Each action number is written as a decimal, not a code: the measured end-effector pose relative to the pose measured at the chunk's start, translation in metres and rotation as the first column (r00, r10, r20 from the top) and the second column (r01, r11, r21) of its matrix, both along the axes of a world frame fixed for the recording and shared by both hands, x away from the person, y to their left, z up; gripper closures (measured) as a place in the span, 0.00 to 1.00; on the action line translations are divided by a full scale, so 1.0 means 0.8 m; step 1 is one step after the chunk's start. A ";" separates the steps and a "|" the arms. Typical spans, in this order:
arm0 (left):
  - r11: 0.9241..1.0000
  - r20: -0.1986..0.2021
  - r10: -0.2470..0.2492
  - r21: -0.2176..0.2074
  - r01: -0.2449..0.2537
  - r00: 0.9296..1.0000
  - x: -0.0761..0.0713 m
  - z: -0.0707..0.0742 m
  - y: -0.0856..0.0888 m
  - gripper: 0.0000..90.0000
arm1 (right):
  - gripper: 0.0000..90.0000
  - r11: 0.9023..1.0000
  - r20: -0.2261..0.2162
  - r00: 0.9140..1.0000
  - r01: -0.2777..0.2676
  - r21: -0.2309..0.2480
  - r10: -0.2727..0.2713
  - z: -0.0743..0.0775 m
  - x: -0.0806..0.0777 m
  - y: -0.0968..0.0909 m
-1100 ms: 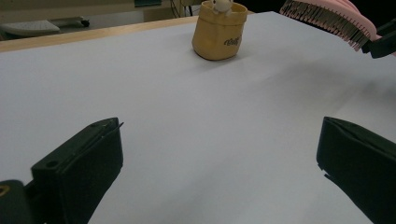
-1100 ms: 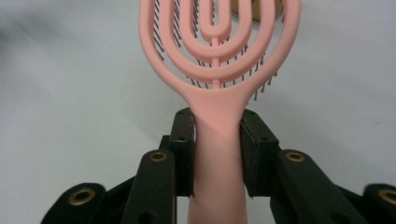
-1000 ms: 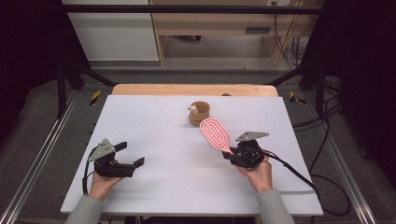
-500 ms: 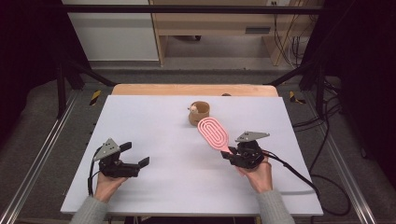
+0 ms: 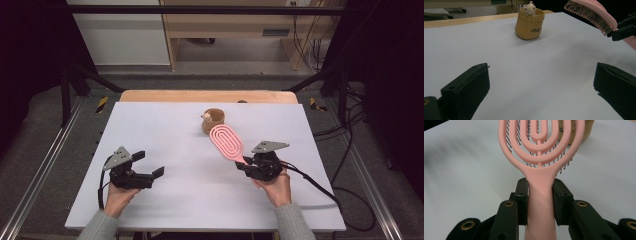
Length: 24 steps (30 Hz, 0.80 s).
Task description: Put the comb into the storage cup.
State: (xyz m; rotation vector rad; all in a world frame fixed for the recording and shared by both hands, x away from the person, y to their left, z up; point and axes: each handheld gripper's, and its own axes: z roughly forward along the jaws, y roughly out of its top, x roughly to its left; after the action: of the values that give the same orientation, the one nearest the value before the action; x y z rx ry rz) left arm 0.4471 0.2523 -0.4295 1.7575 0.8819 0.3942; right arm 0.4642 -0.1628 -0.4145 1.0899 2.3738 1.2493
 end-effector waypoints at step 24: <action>0.997 0.008 -0.060 -0.039 0.060 0.998 0.009 0.021 -0.042 0.00 | 0.78 1.000 0.028 0.999 -0.025 0.018 0.025 0.005 -0.004 0.002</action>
State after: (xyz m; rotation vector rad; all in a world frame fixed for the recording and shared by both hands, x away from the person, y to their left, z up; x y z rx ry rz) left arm 0.4544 0.2190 -0.4129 1.7409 0.8253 0.3410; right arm 0.4611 -0.1609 -0.4107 1.0446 2.3667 1.2888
